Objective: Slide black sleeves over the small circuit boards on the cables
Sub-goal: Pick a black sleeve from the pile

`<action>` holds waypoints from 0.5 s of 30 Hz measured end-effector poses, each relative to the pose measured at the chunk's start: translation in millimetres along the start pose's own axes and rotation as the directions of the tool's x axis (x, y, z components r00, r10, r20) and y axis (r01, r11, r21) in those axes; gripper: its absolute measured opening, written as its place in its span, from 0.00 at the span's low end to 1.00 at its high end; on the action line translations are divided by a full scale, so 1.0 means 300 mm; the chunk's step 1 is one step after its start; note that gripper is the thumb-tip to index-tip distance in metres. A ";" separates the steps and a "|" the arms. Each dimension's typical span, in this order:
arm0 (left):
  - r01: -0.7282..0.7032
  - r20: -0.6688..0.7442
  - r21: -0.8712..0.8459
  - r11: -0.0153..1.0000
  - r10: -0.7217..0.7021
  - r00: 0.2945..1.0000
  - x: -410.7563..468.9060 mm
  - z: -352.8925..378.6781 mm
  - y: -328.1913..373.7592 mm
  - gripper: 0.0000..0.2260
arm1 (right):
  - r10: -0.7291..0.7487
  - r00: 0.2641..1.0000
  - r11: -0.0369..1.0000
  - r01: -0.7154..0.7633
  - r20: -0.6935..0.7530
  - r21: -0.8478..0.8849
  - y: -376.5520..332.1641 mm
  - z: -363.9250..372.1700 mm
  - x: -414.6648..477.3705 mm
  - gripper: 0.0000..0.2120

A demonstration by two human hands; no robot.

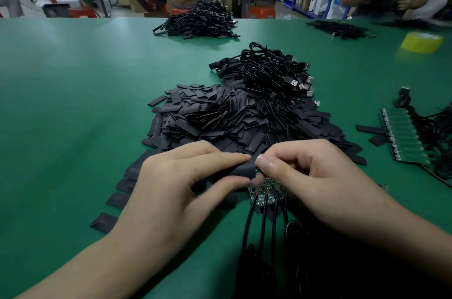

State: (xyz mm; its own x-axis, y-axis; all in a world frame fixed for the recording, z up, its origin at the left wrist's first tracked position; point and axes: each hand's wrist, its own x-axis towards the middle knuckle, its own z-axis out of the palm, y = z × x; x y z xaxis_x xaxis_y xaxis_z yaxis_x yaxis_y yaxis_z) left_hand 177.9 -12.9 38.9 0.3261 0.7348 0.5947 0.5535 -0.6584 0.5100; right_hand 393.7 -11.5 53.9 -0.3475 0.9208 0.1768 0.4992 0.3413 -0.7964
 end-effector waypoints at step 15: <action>0.065 -0.084 -0.081 0.995 -0.072 0.994 0.000 -0.011 -0.004 0.08 | -0.441 0.877 0.862 0.356 -0.191 -0.360 0.001 -0.027 -0.005 0.02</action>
State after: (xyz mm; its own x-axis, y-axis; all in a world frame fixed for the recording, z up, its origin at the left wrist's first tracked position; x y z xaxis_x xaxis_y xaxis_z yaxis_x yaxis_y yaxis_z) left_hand 174.8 -12.7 40.4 0.2194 0.7640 0.6067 0.5094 -0.6201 0.5967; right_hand 400.8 -11.1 58.0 -0.3732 0.6927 0.6172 0.5929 0.6897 -0.4157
